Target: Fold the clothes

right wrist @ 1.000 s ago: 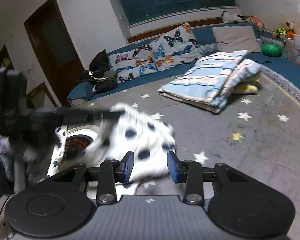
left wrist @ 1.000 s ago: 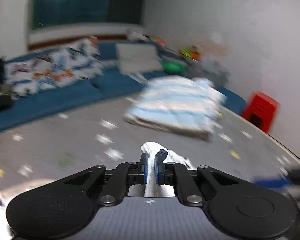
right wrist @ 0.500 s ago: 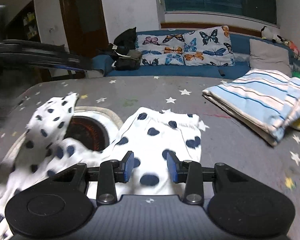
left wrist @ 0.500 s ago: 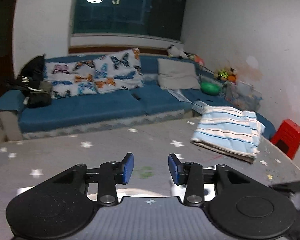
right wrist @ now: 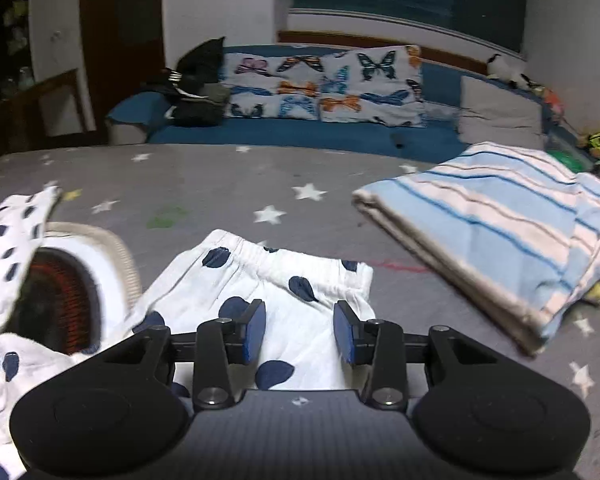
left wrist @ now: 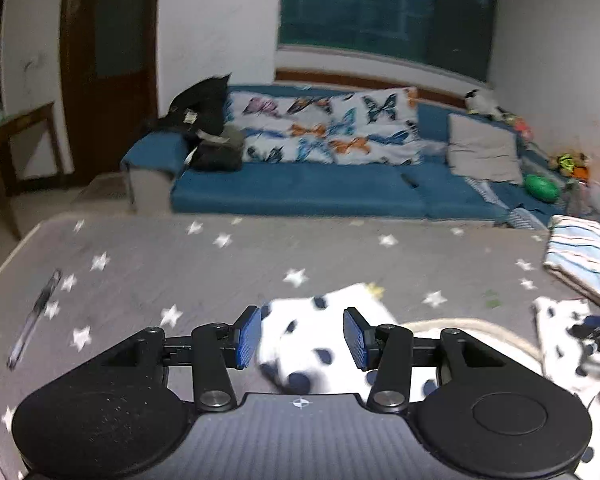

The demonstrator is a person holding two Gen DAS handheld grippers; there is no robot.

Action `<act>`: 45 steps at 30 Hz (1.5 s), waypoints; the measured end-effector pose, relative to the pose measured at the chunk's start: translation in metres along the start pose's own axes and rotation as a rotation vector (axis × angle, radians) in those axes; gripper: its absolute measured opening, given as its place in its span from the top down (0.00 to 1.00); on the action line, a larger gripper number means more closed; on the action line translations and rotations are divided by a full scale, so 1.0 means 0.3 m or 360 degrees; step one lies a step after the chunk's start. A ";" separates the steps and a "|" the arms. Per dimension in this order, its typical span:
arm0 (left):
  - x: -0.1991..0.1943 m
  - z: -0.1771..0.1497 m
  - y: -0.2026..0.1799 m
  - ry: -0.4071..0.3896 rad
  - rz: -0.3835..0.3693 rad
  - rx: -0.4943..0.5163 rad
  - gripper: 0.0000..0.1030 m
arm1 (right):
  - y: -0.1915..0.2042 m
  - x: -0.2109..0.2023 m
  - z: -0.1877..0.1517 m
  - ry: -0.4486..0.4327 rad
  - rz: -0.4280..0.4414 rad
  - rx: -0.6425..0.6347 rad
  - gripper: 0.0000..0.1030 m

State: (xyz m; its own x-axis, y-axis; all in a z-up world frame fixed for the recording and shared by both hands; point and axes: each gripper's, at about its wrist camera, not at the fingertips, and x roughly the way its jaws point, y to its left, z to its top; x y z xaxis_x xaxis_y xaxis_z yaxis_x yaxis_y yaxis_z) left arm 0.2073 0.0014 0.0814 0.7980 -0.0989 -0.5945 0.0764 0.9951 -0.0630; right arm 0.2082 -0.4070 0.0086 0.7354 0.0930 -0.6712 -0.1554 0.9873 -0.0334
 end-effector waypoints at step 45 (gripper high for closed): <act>-0.023 -0.194 0.047 0.0162 0.0208 0.0000 0.39 | 0.102 -0.278 -0.102 -0.0014 0.0195 -0.0203 0.41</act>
